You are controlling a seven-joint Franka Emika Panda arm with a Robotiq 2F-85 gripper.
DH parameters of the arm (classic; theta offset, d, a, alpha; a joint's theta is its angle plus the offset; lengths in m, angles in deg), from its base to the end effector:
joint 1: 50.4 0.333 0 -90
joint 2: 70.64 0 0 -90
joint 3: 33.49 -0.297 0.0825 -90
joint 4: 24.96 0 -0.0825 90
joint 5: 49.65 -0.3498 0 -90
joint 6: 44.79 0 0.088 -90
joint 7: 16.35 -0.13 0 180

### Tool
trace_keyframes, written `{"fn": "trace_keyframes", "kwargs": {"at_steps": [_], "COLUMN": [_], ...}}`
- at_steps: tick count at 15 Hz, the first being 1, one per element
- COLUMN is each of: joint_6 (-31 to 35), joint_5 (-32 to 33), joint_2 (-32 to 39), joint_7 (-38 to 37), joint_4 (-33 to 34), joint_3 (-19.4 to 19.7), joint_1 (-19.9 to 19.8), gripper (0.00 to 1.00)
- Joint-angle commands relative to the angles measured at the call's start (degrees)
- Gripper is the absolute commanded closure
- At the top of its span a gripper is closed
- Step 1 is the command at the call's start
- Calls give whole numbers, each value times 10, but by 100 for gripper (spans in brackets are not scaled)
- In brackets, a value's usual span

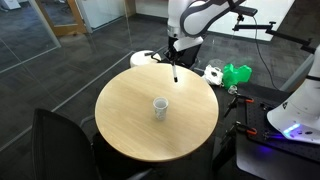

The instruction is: Pick the marker from the cup and put it on the table

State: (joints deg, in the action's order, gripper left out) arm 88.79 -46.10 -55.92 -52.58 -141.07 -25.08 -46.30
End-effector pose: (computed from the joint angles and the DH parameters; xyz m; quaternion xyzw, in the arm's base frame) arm 0.5665 -0.0430 0.3090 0.9449 -0.3238 0.0355 0.0330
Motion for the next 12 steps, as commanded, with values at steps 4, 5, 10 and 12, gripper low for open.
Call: {"fn": "trace_keyframes", "kwargs": {"at_steps": [4, 5, 10, 12], "joint_6": [-35, -41, -69, -79], "joint_5": [-35, -43, -91, -109], "joint_2": [73, 87, 159, 185], "joint_7": [11, 13, 66, 93], "joint_4": [42, 50, 108, 132], "joint_3": [-8, -8, -14, -17], "joint_1": [-30, -34, -61, -71], "gripper": [95, 95, 95, 95]}}
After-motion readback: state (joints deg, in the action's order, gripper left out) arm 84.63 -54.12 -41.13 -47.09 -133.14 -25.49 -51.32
